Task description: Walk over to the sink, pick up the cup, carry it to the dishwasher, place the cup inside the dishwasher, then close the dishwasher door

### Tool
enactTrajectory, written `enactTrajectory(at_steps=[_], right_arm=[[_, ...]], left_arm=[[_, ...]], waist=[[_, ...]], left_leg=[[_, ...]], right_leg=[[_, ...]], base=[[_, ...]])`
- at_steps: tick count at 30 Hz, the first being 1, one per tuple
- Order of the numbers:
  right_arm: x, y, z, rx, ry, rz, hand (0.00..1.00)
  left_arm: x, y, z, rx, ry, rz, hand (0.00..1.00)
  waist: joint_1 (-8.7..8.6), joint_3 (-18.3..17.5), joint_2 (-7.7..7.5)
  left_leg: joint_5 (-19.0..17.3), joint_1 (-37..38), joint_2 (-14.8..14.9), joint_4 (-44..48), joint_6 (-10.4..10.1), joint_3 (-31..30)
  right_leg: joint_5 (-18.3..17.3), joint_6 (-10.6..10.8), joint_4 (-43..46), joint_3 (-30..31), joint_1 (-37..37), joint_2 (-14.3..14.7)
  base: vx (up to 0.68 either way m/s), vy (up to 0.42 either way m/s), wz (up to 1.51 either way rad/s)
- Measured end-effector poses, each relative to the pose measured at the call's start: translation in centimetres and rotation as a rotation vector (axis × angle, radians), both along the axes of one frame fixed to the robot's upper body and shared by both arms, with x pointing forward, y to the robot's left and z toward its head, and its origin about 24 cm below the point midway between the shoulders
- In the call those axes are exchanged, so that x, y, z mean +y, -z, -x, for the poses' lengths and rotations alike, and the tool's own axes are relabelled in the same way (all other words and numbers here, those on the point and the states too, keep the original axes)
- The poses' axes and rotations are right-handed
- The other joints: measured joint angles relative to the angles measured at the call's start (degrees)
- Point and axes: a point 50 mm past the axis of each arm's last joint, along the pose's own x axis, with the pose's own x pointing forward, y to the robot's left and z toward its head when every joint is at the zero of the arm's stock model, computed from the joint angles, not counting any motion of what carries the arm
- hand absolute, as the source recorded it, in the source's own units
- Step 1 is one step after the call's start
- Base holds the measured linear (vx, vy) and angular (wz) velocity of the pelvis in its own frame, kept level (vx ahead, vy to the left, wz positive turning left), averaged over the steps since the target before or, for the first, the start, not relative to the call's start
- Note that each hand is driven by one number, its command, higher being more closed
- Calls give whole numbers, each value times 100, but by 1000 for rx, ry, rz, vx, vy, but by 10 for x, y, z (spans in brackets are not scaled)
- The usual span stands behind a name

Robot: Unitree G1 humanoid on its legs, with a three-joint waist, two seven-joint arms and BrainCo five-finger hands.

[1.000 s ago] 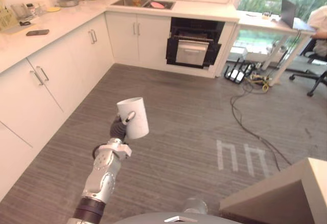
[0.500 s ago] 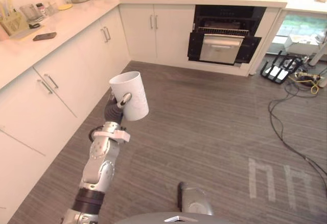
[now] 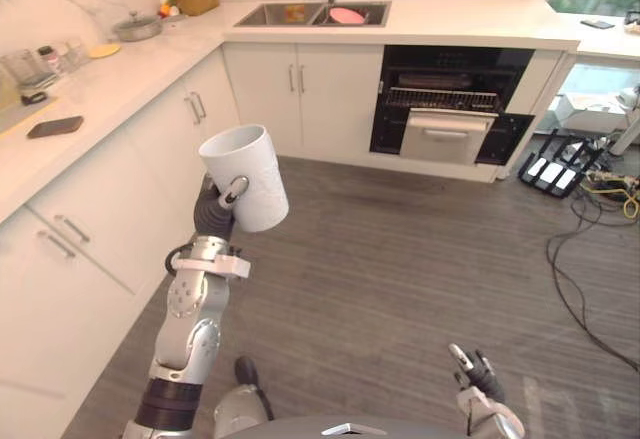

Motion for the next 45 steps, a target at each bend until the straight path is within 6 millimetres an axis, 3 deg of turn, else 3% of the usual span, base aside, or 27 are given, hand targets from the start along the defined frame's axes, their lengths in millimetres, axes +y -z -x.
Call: enactTrajectory(at_steps=[2, 3, 5, 8, 9, 11, 12, 15, 17, 18, 19, 21, 24, 25, 26, 28, 29, 30, 32, 34, 36, 38, 40, 41, 42, 43, 45], right_arm=[[18, 11, 6, 57, -4, -76, 0], [26, 19, 23, 131, 14, -111, 0], [33, 30, 52, 263, 40, -158, 0], [36, 38, 84, 412, 76, -187, 0], [35, 39, 96, 460, 85, -188, 0], [42, 42, 101, 480, 92, -210, 0], [48, 44, 108, 494, 119, -233, 0], [56, 44, 127, 514, 152, -244, 0], [56, 43, 141, 529, 199, -245, 0], [56, 42, 150, 537, 220, -240, 0], [53, 40, 159, 543, 246, -228, 0], [40, 36, 143, 463, 227, -169, 0], [45, 35, 121, 362, 223, -177, 0], [45, 35, 121, 362, 223, -177, 0], [45, 34, 112, 309, 243, -186, 0], [48, 34, 108, 297, 232, -199, 0], [49, 34, 110, 296, 230, -198, 0], [45, 32, 112, 294, 234, -181, 0], [36, 29, 110, 277, 221, -132, 0], [23, 22, 97, 214, 200, -72, 0], [9, 5, 51, 30, 128, -2, 0], [6, -18, 7, -158, 90, 41, 0], [2, -64, -39, -413, 31, 128, 0], [0, -74, -44, -460, 27, 152, 0], [-5, -87, -50, -524, 30, 194, 0], [1, -86, -53, -536, 48, 179, 0], [-1, -96, -60, -577, 40, 208, 0]], left_arm=[[15, 11, 0, 53, -59, -17, 100], [22, 15, 3, 67, -77, -29, 100], [20, 16, 4, 67, -63, -39, 100], [22, 11, 6, 27, -78, -47, 100], [19, 11, 7, 21, -85, -43, 100], [18, 8, 6, 7, -97, -35, 100], [18, 9, 6, 15, -112, -28, 100], [3, 8, 4, 10, -59, -32, 100], [-9, 8, 4, 9, -8, -54, 100], [-13, 9, 4, 12, 13, -69, 100], [-17, 14, 5, 36, 23, -55, 100], [-20, 9, 7, 18, 38, -48, 100], [-22, -1, 7, -40, 41, -41, 100], [-22, -1, 7, -40, 41, -41, 100], [-24, 0, 8, -42, 50, -35, 100], [-30, 0, 11, -41, 68, -18, 100], [-35, -6, 13, -64, 81, 1, 100], [-35, -11, 18, -92, 70, 23, 100], [-30, -10, 19, -90, 45, 36, 100], [-22, -10, 18, -90, 20, 46, 100], [-11, -9, 19, -91, -19, 37, 100], [-7, -8, 20, -87, -33, 32, 100], [-7, -4, 25, -89, -14, 0, 100], [-7, -3, 26, -95, -8, -3, 100], [-4, -3, 28, -113, -8, -11, 100], [2, 0, 27, -111, -8, -53, 100], [10, 1, 26, -121, -19, -92, 100]], waist=[[-14, 31, -220], [-18, -21, -363], [24, -140, -548], [86, -223, -654], [57, -210, -411], [-44, -77, -252], [-156, -18, -182], [-350, 94, -193], [-478, 117, -225], [-471, 132, -346], [-502, 176, -266], [-336, 196, 117], [-239, 157, 59], [-239, 157, 59], [-244, 154, -43], [-284, 144, 11], [-278, 148, 126], [-242, 132, 255], [-175, 89, 355], [-162, 87, 347], [33, 43, 237], [109, 22, 89], [105, -14, 65], [104, -27, 86], [134, -59, 136], [29, -32, -282], [-56, -16, -464]], left_leg=[[-101, -74, -126, 633, 79, -306], [-503, -130, -272, 1064, 60, -515], [-850, 35, -486, 1253, 130, -486], [-1143, 571, -816, 1210, 320, -105], [-1309, 962, -887, 953, 391, -56], [-1389, 1399, -924, 586, 377, -61], [-1546, 1803, -930, 242, 388, -143], [-1769, 2352, -913, -63, 286, -405], [-1980, 2595, -860, -88, 91, -698], [-2169, 2803, -879, -90, -39, -952], [-2246, 3014, -740, -89, -142, -1189], [-2183, 2970, -659, -89, -29, -1132], [-2010, 3058, -628, 89, 64, -932], [-2010, 3058, -628, 89, 64, -932], [-2011, 3008, -564, 661, 65, -938], [-1977, 2646, -331, 1737, 47, -922], [-1667, 2159, -36, 2848, -79, -941], [-856, 1667, 248, 3889, -276, -1073], [150, 1194, 522, 4895, -327, -1211], [-707, 598, 550, 5505, 97, -849], [-1528, -9, 377, 4556, 262, -330], [-1614, -126, 20, 2842, 164, -386], [-753, 26, -332, -76, 73, -777], [-332, 49, -345, -468, 21, -812], [789, 162, -333, -472, -9, -816], [439, 222, -538, -100, 109, -624], [-90, 199, -562, 462, 165, -510]], right_leg=[[3, -41, 287, 17, 25, -24], [124, -81, 535, 31, 44, -126], [259, -200, 1344, -20, -163, -371], [1210, -90, 3094, -353, -925, -1065], [2304, -183, 3817, -449, -1315, -1239], [1573, -322, 4785, -465, -1895, -1166], [831, -564, 5139, -673, -2457, -871], [442, -568, 4130, -1257, -3205, -511], [815, -445, 2477, -1220, -3384, -391], [1534, -491, 1078, -1131, -3250, -350], [2233, -698, 864, -1177, -2909, -181], [2012, -713, 837, -1284, -2781, 73], [1292, -778, 1526, -1299, -2774, 83], [1292, -778, 1526, -1299, -2774, 83], [799, -775, 2021, -1286, -2752, 61], [491, -770, 2160, -1449, -2584, 116], [339, -785, 2148, -1533, -2414, 267], [223, -817, 2038, -1527, -2189, 488], [190, -918, 1585, -1384, -1688, 727], [197, -969, 1177, -1202, -1244, 755], [256, -927, 684, -847, -881, 629], [323, -732, 521, -586, -759, 441], [282, -577, 405, -235, -562, 308], [202, -449, 413, -134, -526, 307], [-31, -197, 442, 90, -357, 267], [-103, -207, 472, 202, -242, -59], [58, -252, 607, 207, -235, -178]], base=[[536, 235, -38], [479, 177, -18], [499, 176, -2], [513, 164, -22], [442, 172, -25], [433, 127, -20], [402, 20, -13], [329, -61, 32], [491, -226, 89], [535, -259, 105], [527, -241, 86], [425, -164, 26], [330, -156, 11], [316, -185, 19], [286, -164, 17], [303, -149, 20], [340, -127, -2], [367, -105, -17], [422, 33, -47], [434, 55, -52], [419, 65, -81], [449, 158, -83], [531, 278, -82], [508, 333, -84], [490, 341, -68], [469, 311, -58], [360, 206, -43]])
